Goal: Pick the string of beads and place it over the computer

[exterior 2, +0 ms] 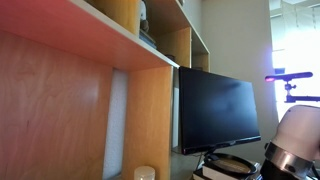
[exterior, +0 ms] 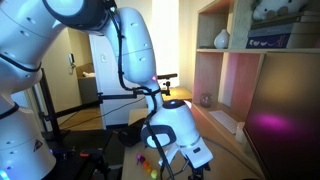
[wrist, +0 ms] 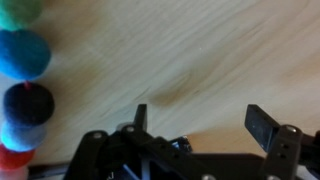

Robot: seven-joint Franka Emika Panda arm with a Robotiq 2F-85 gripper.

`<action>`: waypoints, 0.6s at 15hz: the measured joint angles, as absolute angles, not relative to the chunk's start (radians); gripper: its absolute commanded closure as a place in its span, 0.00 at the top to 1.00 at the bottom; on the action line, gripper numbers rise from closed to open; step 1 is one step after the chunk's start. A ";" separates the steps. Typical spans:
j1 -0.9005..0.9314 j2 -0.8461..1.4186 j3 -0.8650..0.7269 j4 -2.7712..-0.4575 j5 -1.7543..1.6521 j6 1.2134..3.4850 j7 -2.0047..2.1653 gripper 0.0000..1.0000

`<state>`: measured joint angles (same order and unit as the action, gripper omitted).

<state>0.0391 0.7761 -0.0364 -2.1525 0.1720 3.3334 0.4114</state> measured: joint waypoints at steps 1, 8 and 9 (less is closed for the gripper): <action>0.038 0.768 -0.030 -2.181 0.177 3.376 0.403 1.00; 0.010 0.632 0.024 -2.344 0.186 3.466 0.339 1.00; 0.004 0.606 0.030 -2.358 0.183 3.466 0.336 1.00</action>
<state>0.0044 0.6060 0.0297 -2.3582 0.1827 3.4655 0.3360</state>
